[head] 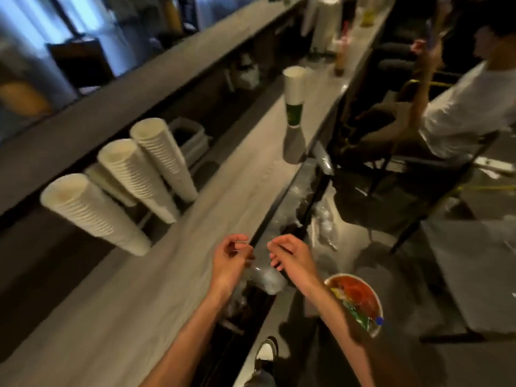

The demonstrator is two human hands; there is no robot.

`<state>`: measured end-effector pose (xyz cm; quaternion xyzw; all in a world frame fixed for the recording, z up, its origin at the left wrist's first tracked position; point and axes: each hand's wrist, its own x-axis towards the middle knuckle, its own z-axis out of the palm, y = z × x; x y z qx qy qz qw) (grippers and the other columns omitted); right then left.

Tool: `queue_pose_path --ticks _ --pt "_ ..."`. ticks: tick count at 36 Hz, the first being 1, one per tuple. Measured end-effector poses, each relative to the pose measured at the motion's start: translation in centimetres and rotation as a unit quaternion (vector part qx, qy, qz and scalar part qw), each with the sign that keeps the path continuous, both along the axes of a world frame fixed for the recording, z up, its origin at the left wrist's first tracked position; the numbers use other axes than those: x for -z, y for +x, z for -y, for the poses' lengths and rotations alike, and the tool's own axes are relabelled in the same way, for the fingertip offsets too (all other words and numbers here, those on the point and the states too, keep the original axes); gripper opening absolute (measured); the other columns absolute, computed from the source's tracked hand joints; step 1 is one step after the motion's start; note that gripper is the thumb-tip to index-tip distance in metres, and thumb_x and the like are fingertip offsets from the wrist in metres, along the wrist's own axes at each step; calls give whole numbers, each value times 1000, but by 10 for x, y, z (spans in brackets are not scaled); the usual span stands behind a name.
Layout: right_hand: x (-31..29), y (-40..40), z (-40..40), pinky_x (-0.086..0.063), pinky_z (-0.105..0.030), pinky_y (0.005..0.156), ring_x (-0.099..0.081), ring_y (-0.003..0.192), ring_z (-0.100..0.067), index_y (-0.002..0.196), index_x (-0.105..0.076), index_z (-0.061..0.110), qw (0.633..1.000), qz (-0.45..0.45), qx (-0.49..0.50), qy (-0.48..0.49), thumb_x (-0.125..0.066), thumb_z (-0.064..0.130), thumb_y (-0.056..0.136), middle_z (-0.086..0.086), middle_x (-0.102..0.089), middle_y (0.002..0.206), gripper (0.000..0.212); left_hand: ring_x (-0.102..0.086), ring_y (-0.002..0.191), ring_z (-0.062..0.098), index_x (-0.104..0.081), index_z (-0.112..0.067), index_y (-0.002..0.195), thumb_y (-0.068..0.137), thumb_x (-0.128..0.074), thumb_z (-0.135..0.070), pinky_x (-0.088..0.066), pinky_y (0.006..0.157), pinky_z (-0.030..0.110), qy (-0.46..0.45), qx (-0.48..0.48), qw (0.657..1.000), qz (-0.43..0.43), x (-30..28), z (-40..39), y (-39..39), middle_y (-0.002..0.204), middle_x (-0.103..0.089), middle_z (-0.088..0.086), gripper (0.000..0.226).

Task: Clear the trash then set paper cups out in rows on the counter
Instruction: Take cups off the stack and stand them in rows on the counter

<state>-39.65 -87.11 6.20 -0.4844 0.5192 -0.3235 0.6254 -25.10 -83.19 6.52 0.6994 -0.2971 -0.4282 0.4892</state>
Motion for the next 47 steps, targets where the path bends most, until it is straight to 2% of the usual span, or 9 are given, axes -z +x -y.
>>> queue_pose_path --ticks 6,10,15,22,26,31,36,42,47 --pt "-7 96 -6 -47 -17 47 -64 52 -7 90 -62 10 989 -15 -144 5 -66 5 92 -4 -66 74 7 -62 68 18 -62 -8 107 92 -61 3 -51 66 30 18 -171 985 1 -24 -70 110 84 -65 10 18" --pt "3 160 -13 -48 -20 45 -65 52 -10 88 -61 14 979 -30 -203 5 -69 5 89 -9 -65 79 12 -62 68 18 -62 -10 103 94 -59 3 -50 61 26 41 -247 968 1 -20 -109 167 89 -65 14 16" --pt "5 225 -20 -48 -19 55 -67 79 -16 107 -61 21 950 -85 -301 3 -70 19 90 -4 -67 99 20 -65 74 16 -58 -7 115 86 -72 3 -52 61 22 62 -313 948 18 -12 -128 232 94 -68 12 34" --pt "9 300 9 -54 -38 95 -63 104 -13 134 -49 29 945 -120 -306 -11 -78 23 83 3 -62 120 59 -58 111 19 -43 -21 138 63 -96 -26 -52 86 28 67 -267 958 83 -11 -83 292 124 -54 0 92" --pt "14 333 29 -54 -44 97 -61 109 -16 143 -42 26 943 -126 -307 -9 -85 23 75 1 -56 131 81 -56 120 15 -45 -18 141 54 -100 -30 -48 100 32 22 -242 962 121 -5 -45 313 134 -57 -1 103" --pt "20 357 42 -50 -47 103 -56 125 -22 152 -32 22 935 -141 -324 -18 -87 20 74 -2 -52 143 96 -57 115 7 -46 -20 140 48 -102 -29 -45 88 14 -34 -212 964 155 -3 -14 323 125 -61 -9 108" --pt "22 365 41 -48 -48 105 -52 129 -23 145 -39 22 926 -155 -343 -36 -89 18 70 -1 -54 141 90 -68 110 13 -58 -17 131 40 -92 -53 -60 90 30 -37 -194 964 180 -4 -11 332 119 -72 -3 103" --pt "-3 368 36 -45 -46 109 -46 136 -20 151 -29 30 883 -190 -417 -100 -93 45 50 6 -47 148 121 -72 103 6 -69 -25 113 52 -100 -15 -59 84 21 -51 -200 969 137 -42 -43 342 107 -76 -7 69" --pt "-48 371 20 -53 -32 96 -59 115 -6 126 -45 46 834 -167 -485 -203 -91 44 56 19 -60 121 84 -67 98 -10 -63 -35 109 59 -97 -8 -57 81 16 -73 -187 973 114 -104 -92 349 107 -72 -14 66"
